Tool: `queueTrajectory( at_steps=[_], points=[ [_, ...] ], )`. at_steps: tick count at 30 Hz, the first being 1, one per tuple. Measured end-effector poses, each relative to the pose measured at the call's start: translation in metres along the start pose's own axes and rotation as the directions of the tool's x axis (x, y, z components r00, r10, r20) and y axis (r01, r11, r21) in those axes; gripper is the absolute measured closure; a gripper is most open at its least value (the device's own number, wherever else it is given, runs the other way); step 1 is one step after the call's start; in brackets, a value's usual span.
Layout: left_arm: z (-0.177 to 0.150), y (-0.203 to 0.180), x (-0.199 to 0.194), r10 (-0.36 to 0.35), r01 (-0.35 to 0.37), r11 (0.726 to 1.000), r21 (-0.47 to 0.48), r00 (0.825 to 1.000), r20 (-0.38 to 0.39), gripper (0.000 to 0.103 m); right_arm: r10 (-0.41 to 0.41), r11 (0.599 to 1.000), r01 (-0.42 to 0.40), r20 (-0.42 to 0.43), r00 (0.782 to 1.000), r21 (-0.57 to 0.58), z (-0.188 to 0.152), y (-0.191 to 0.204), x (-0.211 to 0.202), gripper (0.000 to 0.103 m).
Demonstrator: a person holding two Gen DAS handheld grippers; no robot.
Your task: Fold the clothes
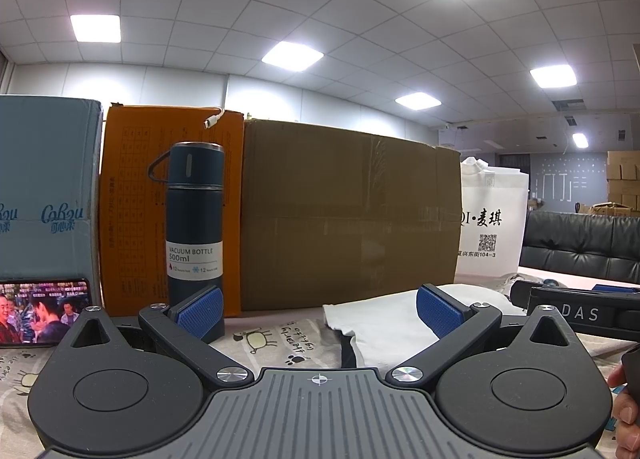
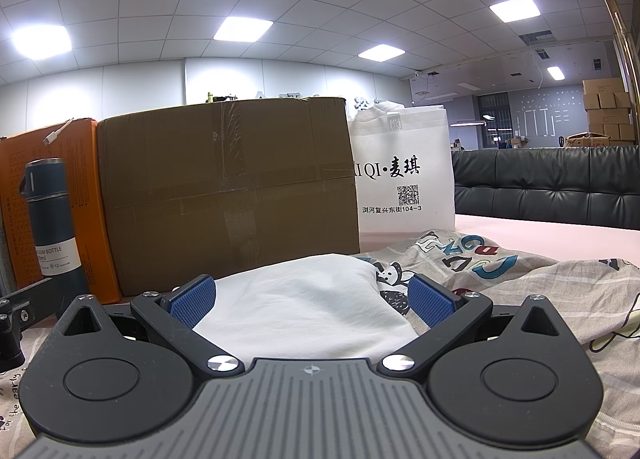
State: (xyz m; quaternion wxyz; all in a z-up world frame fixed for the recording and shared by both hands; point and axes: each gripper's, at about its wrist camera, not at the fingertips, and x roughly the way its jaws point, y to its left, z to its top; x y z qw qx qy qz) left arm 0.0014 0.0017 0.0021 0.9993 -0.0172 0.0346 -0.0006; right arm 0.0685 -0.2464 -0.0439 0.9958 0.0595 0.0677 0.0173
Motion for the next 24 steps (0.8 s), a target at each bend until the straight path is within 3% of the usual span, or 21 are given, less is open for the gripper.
queueTrajectory(
  at_steps=[24],
  points=[
    [-0.0003, -0.0019, -0.0016, -0.010, 0.010, 1.000, 0.009, 1.000, 0.009, 0.000, 0.002, 1.000, -0.002, -0.002, 1.000, -0.001, 0.0010, -0.0002, 0.0017, 0.000]
  ],
)
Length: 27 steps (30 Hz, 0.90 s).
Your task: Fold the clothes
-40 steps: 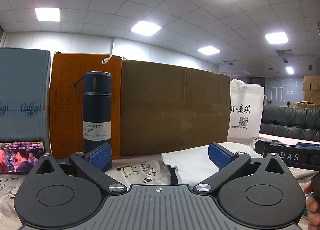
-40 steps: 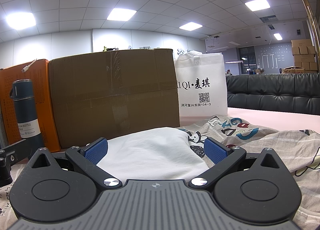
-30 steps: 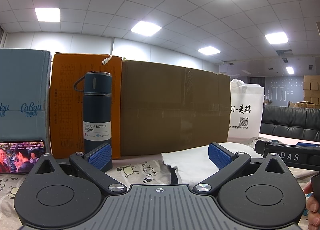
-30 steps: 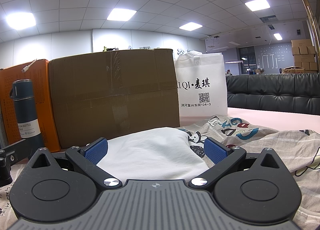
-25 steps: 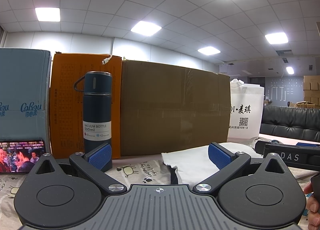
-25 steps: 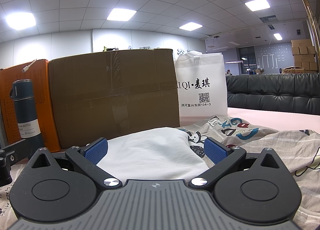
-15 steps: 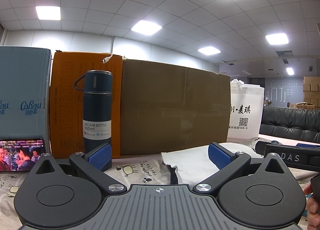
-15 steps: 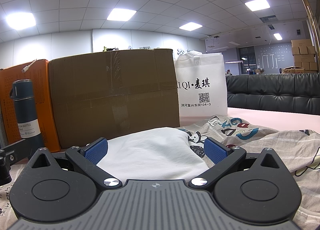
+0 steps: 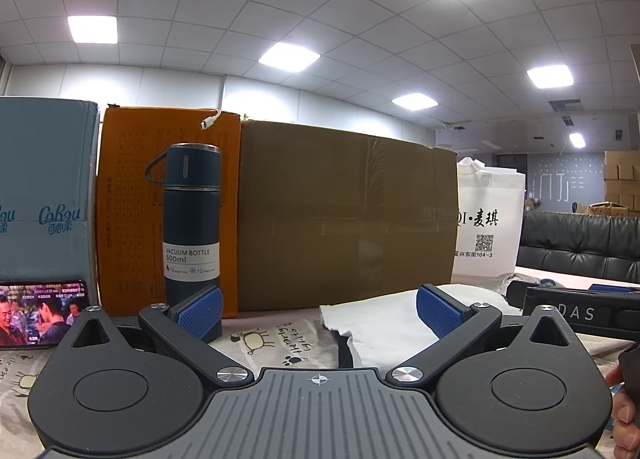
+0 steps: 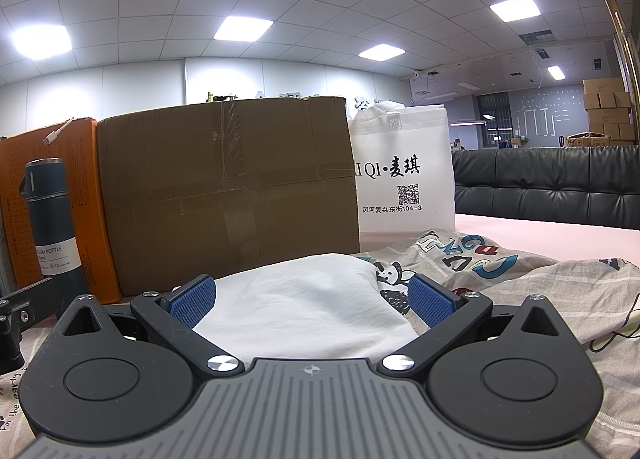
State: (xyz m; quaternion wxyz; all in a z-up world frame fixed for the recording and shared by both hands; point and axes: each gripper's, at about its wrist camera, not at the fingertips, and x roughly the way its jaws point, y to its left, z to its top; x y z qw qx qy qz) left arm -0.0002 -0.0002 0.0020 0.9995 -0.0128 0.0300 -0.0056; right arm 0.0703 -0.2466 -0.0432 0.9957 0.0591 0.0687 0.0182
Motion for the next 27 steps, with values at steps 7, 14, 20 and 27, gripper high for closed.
queueTrajectory(
  at_steps=[7, 14, 20, 27],
  points=[
    [0.000, 0.000, 0.000, -0.001, 0.001, 1.000, 0.000, 1.000, 0.002, 0.000, 0.001, 1.000, -0.001, 0.000, 1.000, 0.000, -0.001, 0.000, -0.002, 0.000],
    [0.000, 0.001, 0.000, -0.003, 0.003, 1.000, -0.002, 1.000, 0.002, 0.000, 0.001, 1.000, -0.001, 0.003, 1.000, 0.000, -0.002, 0.000, -0.002, 0.000],
    [0.001, 0.001, -0.004, -0.004, 0.004, 1.000, -0.010, 1.000, 0.025, 0.000, 0.017, 1.000, -0.017, 0.045, 0.999, 0.009, -0.001, -0.001, -0.008, 0.000],
    [0.003, 0.004, -0.010, -0.006, 0.008, 0.999, -0.032, 0.998, 0.067, 0.000, 0.058, 0.996, -0.067, 0.123, 0.991, 0.065, 0.001, -0.007, -0.019, 0.000]
  ],
)
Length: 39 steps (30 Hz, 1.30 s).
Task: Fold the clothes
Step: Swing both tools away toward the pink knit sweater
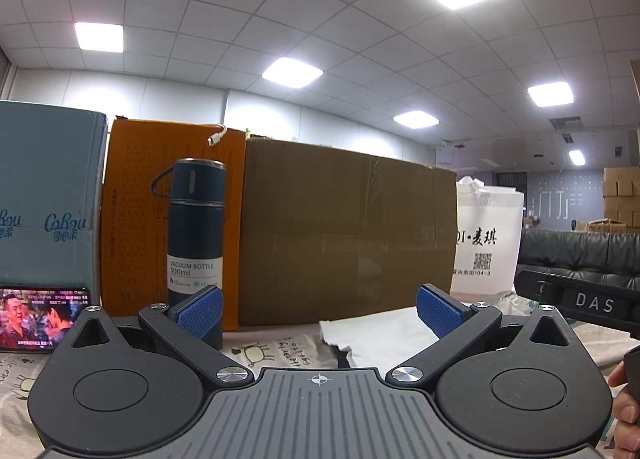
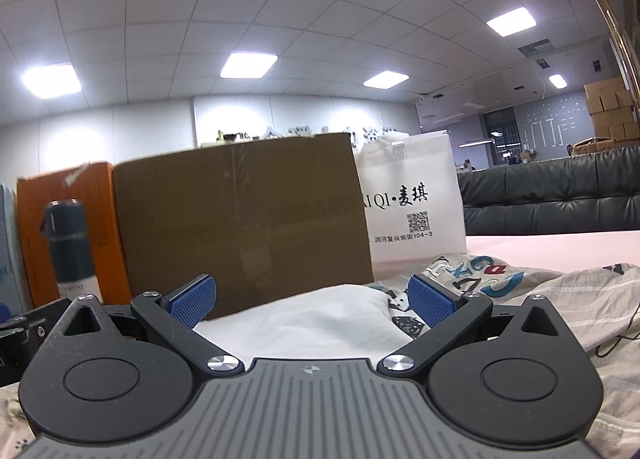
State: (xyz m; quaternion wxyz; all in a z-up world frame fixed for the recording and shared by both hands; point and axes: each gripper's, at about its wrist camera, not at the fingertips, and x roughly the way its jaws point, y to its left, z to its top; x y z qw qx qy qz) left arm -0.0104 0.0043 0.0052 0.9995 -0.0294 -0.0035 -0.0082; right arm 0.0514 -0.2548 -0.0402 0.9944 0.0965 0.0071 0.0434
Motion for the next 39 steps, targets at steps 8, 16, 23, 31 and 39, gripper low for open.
queueTrajectory(
  at_steps=[8, 16, 23, 31, 39],
  points=[
    [0.016, 0.000, -0.020, -0.020, 0.022, 0.999, -0.043, 0.998, 0.062, 0.000, 0.144, 0.985, -0.151, 0.078, 0.986, 0.084, 0.004, -0.003, -0.018, 0.000],
    [0.032, 0.002, -0.060, 0.001, 0.001, 1.000, -0.016, 0.992, 0.127, 0.000, 0.205, 0.968, -0.217, 0.101, 0.974, 0.127, 0.017, 0.001, -0.034, 0.000],
    [0.050, 0.016, -0.117, 0.038, -0.046, 0.998, 0.031, 0.976, 0.212, 0.000, 0.291, 0.939, -0.300, 0.077, 0.953, 0.167, 0.043, 0.022, -0.068, 0.000],
    [0.066, 0.055, -0.187, 0.120, -0.151, 0.985, 0.087, 0.950, 0.290, 0.000, 0.466, 0.879, -0.468, 0.037, 0.884, 0.089, 0.058, 0.090, -0.123, 0.000],
    [0.068, 0.110, -0.247, 0.309, -0.340, 0.939, 0.051, 0.900, 0.306, 0.000, 0.609, 0.793, -0.606, -0.057, 0.791, 0.067, 0.034, 0.175, -0.156, 0.000]
  ],
)
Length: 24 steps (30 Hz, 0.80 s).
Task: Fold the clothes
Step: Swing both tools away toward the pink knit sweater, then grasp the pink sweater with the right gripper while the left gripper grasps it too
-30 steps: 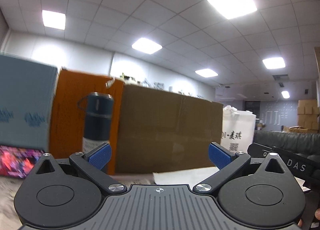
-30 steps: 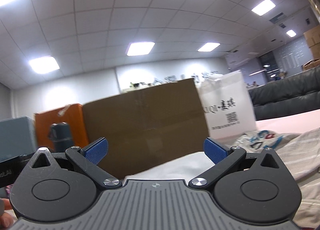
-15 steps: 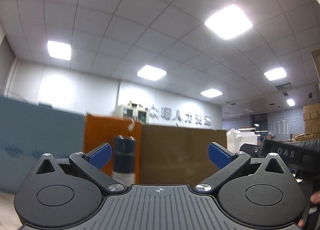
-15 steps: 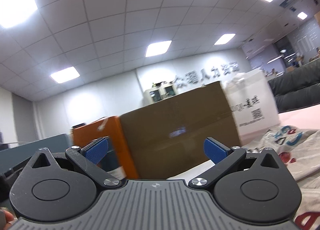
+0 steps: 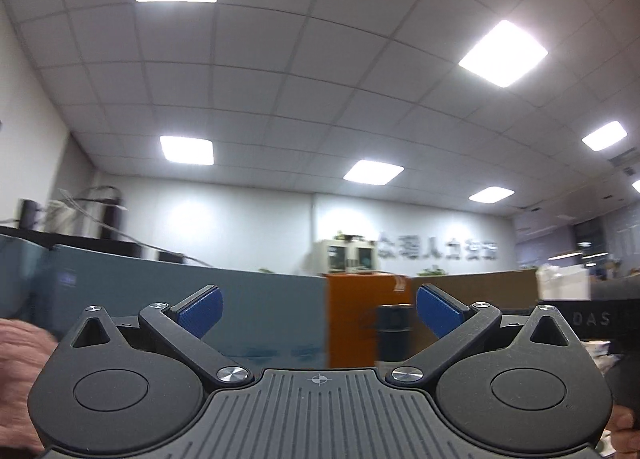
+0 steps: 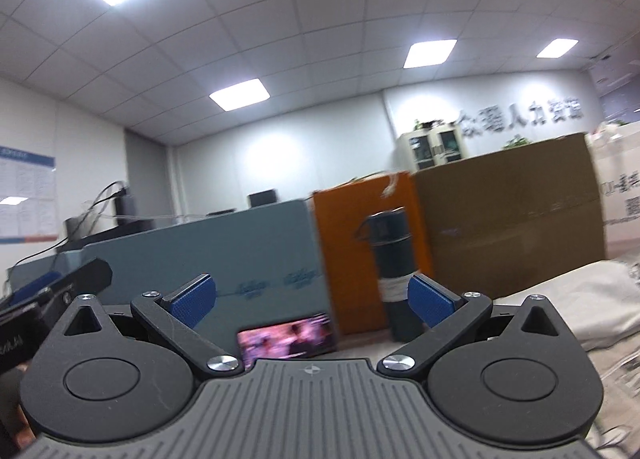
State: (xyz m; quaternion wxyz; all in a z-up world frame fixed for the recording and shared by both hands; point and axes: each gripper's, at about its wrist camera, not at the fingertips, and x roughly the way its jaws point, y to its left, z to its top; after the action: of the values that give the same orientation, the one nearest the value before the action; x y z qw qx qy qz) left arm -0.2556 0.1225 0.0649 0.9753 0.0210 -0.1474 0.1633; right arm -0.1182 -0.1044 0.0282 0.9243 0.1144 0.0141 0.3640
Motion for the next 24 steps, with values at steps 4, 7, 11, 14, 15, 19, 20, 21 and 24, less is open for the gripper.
queueTrajectory(
  at_steps=[4, 7, 11, 14, 15, 19, 20, 21, 24],
  points=[
    [0.018, 0.065, -0.015, 0.168, -0.167, 0.985, -0.043, 0.985, 0.021, 0.000, 0.134, 0.990, -0.136, -0.055, 0.989, -0.041, -0.009, 0.050, 0.018, 0.000],
    [0.038, 0.117, -0.027, 0.296, -0.294, 0.954, -0.067, 0.954, 0.033, 0.000, 0.279, 0.955, -0.288, -0.112, 0.954, -0.076, -0.018, 0.098, 0.035, 0.000],
    [0.056, 0.192, -0.050, 0.448, -0.442, 0.885, -0.146, 0.894, 0.009, 0.000, 0.411, 0.895, -0.436, -0.200, 0.889, -0.099, -0.031, 0.164, 0.060, 0.000],
    [0.056, 0.245, -0.066, 0.480, -0.483, 0.837, -0.256, 0.874, -0.078, 0.000, 0.492, 0.845, -0.528, -0.268, 0.828, -0.081, -0.041, 0.209, 0.077, 0.000],
    [0.053, 0.263, -0.070, 0.461, -0.472, 0.824, -0.312, 0.880, -0.113, 0.000, 0.522, 0.824, -0.563, -0.294, 0.801, -0.070, -0.045, 0.224, 0.083, 0.000],
    [0.034, 0.316, -0.088, 0.406, -0.457, 0.747, -0.483, 0.889, -0.213, 0.000, 0.606, 0.740, -0.667, -0.350, 0.714, -0.080, -0.067, 0.282, 0.099, 0.002],
    [0.029, 0.321, -0.093, 0.419, -0.473, 0.729, -0.495, 0.880, -0.223, 0.000, 0.618, 0.727, -0.682, -0.357, 0.700, -0.079, -0.073, 0.294, 0.102, 0.002],
    [0.024, 0.326, -0.098, 0.429, -0.487, 0.716, -0.500, 0.872, -0.236, 0.000, 0.630, 0.717, -0.695, -0.371, 0.682, -0.059, -0.080, 0.306, 0.105, 0.002],
    [0.012, 0.340, -0.106, 0.452, -0.522, 0.682, -0.513, 0.852, -0.266, 0.000, 0.625, 0.708, -0.704, -0.413, 0.662, -0.058, -0.101, 0.341, 0.117, 0.003]
  ],
)
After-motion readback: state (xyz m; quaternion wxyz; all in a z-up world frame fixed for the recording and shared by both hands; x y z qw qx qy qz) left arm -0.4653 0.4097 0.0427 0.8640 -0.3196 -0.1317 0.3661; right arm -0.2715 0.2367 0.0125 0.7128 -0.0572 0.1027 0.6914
